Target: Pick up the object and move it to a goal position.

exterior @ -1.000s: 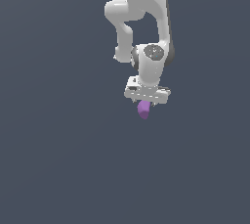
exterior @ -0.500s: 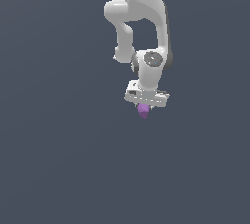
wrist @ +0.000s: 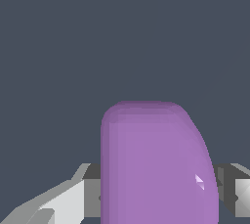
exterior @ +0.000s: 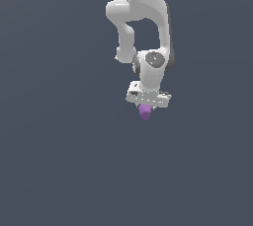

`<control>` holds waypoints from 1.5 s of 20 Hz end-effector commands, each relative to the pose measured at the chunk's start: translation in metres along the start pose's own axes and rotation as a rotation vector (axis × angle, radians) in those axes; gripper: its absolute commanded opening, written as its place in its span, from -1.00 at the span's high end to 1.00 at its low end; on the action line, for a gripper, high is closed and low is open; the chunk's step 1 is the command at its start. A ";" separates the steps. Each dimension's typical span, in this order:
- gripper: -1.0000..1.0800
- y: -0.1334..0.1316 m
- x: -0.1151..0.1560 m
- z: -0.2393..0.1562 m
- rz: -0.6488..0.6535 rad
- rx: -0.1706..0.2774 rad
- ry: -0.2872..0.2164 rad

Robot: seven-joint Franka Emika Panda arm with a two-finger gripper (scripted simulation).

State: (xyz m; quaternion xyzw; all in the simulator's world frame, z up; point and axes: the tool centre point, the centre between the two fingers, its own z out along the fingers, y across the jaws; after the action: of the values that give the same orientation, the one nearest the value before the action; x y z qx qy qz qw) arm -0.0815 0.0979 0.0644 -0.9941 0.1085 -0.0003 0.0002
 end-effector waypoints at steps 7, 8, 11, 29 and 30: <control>1.00 0.004 0.015 -0.011 0.000 0.000 0.000; 1.00 0.005 0.018 -0.014 0.000 0.000 0.000; 1.00 0.009 0.032 -0.025 0.000 0.000 0.000; 1.00 0.029 0.107 -0.079 0.001 0.000 -0.001; 1.00 0.029 0.108 -0.080 0.001 0.000 -0.001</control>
State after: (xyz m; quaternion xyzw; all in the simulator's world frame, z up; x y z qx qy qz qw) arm 0.0155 0.0471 0.1429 -0.9940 0.1092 -0.0002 0.0002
